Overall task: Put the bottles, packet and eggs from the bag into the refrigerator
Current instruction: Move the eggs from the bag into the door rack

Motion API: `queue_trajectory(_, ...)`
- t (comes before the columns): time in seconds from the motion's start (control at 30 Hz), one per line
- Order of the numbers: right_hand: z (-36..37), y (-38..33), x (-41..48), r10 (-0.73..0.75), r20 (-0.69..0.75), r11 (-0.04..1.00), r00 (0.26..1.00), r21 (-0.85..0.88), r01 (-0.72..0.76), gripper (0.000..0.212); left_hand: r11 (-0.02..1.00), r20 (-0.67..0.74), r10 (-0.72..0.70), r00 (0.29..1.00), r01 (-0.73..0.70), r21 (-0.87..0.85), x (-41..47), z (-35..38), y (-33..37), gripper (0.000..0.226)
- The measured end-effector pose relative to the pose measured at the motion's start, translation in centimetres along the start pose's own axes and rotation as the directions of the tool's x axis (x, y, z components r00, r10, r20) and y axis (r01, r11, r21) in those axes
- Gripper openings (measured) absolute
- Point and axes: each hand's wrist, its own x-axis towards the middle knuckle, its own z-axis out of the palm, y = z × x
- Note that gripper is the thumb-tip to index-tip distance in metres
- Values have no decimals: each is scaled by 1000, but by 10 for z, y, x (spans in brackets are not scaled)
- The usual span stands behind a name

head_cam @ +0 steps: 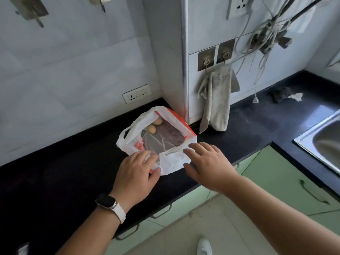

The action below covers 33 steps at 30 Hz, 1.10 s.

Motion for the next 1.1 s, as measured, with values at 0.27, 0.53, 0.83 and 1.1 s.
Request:
queue_trajectory(0.27,12,10,39,-68,24,997,997,46,67,49,988,24,-157,987,157,-1,16,0,-20,48)
queue_trajectory(0.53,25,0,76,-107,93,993,990,59,102,50,964,41,-232,972,235,-127,27,20,-54,46)
queue_trajectory(0.83,33,1,124,-68,99,997,993,49,64,39,956,43,-179,983,184,-227,76,52,-89,44)
queue_trajectory(1.1,61,11,174,-56,286,997,957,76,35,41,926,248,-227,942,288,-243,120,86,-106,41)
